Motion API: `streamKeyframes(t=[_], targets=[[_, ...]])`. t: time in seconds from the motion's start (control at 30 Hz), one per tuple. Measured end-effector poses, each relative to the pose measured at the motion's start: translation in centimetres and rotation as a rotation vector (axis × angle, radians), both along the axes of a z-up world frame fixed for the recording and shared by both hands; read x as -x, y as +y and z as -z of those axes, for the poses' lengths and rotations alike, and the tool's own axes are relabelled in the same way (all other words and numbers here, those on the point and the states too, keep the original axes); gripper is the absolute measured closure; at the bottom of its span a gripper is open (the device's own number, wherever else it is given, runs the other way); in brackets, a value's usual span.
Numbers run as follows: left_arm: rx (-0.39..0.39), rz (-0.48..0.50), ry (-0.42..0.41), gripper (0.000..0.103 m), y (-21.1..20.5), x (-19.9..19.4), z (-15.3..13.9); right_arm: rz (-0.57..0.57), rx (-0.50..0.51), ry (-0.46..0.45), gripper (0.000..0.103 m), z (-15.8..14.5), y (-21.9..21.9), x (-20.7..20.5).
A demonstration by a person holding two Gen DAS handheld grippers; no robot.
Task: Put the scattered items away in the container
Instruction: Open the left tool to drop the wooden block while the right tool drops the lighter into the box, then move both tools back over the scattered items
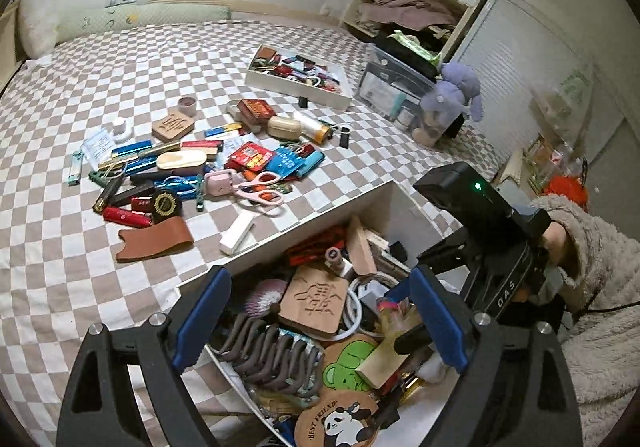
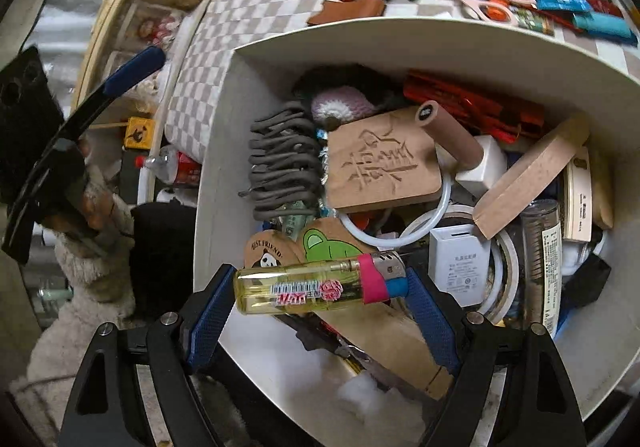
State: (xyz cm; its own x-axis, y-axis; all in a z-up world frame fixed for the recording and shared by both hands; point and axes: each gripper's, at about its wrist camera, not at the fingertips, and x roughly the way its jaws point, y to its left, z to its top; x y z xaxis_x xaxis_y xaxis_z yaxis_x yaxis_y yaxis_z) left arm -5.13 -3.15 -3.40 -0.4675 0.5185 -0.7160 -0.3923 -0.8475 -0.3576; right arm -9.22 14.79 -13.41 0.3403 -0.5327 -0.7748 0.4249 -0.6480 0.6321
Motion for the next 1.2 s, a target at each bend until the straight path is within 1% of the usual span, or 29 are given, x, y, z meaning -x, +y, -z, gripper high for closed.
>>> streamKeyframes(t=[0.07, 0.23, 0.4, 0.53, 0.63, 0.67, 0.73, 0.8, 0.9, 1.03, 1.2], targets=[[0.001, -0.008, -0.005, 0.012, -0.2, 0.0, 0.2, 0.021, -0.007, 0.002, 0.000, 0.0, 0.3, 0.3], [0.001, -0.028, -0.021, 0.011, -0.6, 0.3, 0.8, 0.042, 0.008, 0.009, 0.000, -0.3, 0.8, 0.7], [0.007, -0.048, -0.029, 0.011, -0.8, 0.4, 1.0, 0.039, 0.011, 0.008, 0.000, -0.4, 0.8, 0.9], [0.016, -0.067, -0.027, 0.011, -1.0, 0.6, 1.0, 0.038, 0.016, 0.012, 0.000, -0.4, 0.7, 1.0], [0.028, -0.080, -0.021, 0.010, -1.1, 0.6, 1.0, 0.036, 0.035, 0.029, 0.000, -1.0, 0.8, 1.2], [0.035, -0.086, -0.018, 0.009, -1.1, 0.7, 1.0, 0.037, 0.046, 0.043, 0.000, -1.4, 0.9, 1.3], [0.053, -0.101, 0.000, 0.003, -1.1, 0.7, 0.9, 0.039, 0.071, 0.076, 0.000, -2.3, 1.1, 1.5], [0.078, -0.122, 0.033, 0.001, -1.1, 0.8, 0.7, 0.052, 0.105, 0.133, 0.000, -3.5, 1.5, 1.9], [0.117, -0.144, 0.060, 0.001, -1.2, 1.0, 0.5, 0.088, 0.154, 0.230, 0.000, -5.4, 2.5, 2.6], [0.174, -0.166, 0.074, 0.001, -1.4, 1.6, 0.3, 0.149, 0.208, 0.324, 0.000, -7.4, 4.2, 3.6], [0.195, -0.199, 0.086, 0.001, -2.6, 3.1, -0.3, 0.253, 0.231, 0.469, 0.000, -9.7, 7.0, 5.7]])
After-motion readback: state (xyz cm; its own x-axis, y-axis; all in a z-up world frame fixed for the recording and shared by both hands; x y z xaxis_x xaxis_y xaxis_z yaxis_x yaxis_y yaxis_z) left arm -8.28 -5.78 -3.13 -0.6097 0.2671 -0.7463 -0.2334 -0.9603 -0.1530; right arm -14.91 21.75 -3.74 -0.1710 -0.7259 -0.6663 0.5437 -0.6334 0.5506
